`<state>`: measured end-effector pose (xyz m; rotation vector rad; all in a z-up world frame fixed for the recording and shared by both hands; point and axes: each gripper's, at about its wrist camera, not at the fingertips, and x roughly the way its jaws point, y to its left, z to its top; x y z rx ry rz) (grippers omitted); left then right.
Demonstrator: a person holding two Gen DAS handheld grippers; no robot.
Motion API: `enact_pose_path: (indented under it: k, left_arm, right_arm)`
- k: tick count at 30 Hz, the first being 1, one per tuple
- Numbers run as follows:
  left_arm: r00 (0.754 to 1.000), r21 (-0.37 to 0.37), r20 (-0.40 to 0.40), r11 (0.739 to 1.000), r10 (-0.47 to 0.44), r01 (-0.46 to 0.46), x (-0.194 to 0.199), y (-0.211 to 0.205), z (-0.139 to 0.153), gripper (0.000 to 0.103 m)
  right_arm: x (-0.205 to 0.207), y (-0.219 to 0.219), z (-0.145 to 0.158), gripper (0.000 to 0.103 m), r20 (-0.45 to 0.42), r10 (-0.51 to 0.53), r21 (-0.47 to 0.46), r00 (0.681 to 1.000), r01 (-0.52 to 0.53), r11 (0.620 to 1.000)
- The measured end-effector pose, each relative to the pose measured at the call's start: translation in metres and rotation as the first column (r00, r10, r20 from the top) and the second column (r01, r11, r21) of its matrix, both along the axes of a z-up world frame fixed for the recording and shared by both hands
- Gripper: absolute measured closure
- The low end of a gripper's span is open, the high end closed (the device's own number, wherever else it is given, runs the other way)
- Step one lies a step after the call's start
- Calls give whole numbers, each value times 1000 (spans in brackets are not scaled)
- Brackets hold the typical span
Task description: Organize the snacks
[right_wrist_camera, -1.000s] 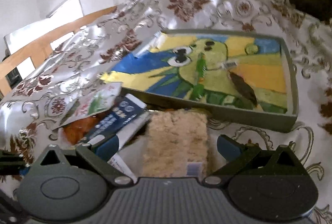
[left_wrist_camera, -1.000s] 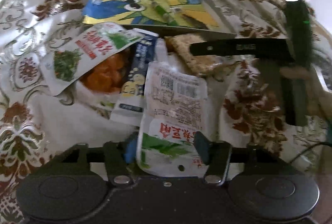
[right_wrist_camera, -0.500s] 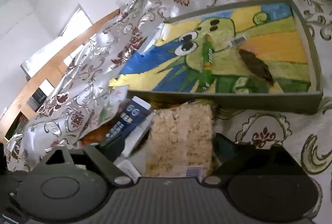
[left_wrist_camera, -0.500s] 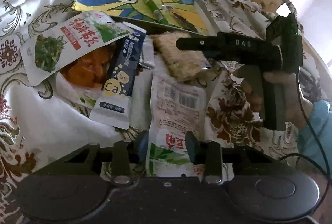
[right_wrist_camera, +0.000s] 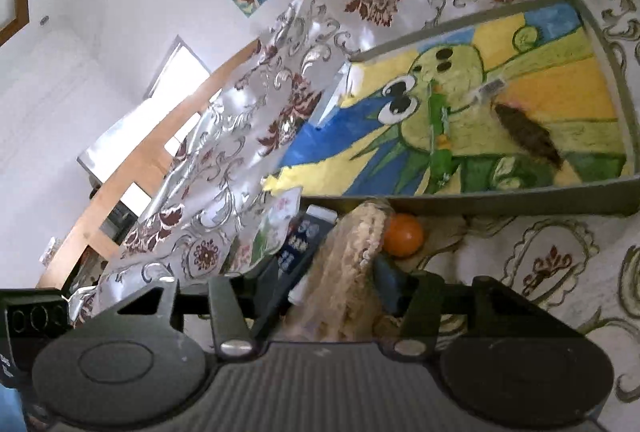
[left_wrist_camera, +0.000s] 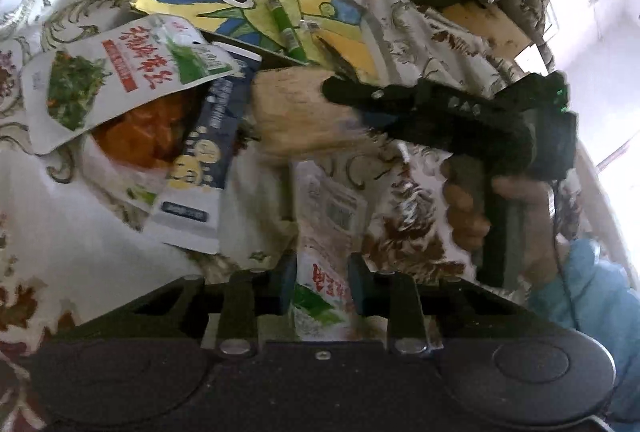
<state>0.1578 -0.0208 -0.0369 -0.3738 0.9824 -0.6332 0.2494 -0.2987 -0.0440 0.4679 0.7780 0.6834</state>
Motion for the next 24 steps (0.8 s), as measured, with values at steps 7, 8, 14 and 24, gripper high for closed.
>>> enact_pose_path:
  k: [7, 8, 14, 24]
  left_arm:
    - [1000, -21, -21, 1000, -4, 4, 6, -17, -4, 76]
    - [999, -10, -41, 1000, -7, 7, 6, -19, -7, 76]
    - [998, 38, -61, 999, 7, -5, 5, -31, -18, 86]
    - [1000, 89, -15, 996, 26, -25, 3, -42, -5, 91]
  right_arm:
    - [1, 9, -18, 37, -87, -5, 32, 996, 7, 999]
    - [1, 9, -21, 36, -103, -5, 38, 995, 9, 999]
    - [6, 8, -34, 28, -183, 5, 114, 983, 16, 993]
    - [8, 6, -35, 61, -201, -70, 143, 977, 100, 985]
